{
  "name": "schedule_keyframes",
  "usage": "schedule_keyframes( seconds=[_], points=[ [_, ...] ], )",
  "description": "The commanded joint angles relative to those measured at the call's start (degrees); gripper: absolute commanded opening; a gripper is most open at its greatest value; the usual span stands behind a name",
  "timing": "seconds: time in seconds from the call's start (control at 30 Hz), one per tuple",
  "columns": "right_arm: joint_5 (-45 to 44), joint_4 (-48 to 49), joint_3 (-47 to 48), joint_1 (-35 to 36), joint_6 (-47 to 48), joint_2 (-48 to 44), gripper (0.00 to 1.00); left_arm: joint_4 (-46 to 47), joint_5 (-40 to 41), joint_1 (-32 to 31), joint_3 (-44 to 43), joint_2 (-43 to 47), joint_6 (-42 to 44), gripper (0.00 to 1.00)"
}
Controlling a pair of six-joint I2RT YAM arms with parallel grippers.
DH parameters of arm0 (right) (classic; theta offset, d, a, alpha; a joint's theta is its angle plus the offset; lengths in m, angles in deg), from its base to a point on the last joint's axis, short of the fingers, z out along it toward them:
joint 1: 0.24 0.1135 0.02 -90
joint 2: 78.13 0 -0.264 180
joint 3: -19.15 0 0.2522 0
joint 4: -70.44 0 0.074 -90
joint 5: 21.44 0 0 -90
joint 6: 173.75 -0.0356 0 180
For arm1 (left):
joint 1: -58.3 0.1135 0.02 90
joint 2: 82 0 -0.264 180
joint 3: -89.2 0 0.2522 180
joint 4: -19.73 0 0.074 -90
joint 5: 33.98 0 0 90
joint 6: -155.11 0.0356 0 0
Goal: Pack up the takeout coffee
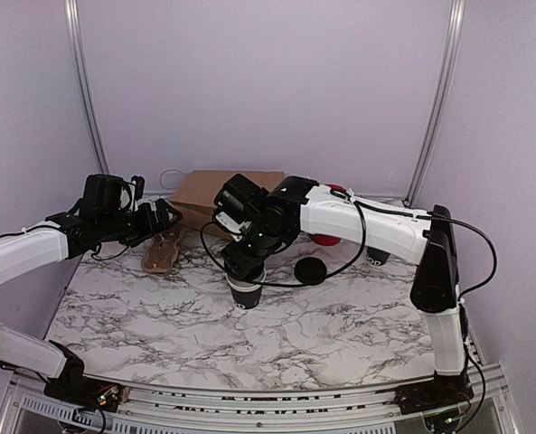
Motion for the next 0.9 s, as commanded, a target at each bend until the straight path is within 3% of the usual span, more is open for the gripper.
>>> schedule_keyframes(
  seconds=[0.0, 0.87],
  points=[
    [-1.27, -1.69, 3.27, 0.68, 0.00, -0.61, 0.70, 1.90, -1.01, 0.45, 0.47, -0.46, -0.22, 0.99],
    [1.40, -2.31, 1.08, 1.12, -0.11, 0.48, 0.70, 2.27, -1.26, 0.82, 1.17, -0.04, -0.35, 0.99]
  ],
)
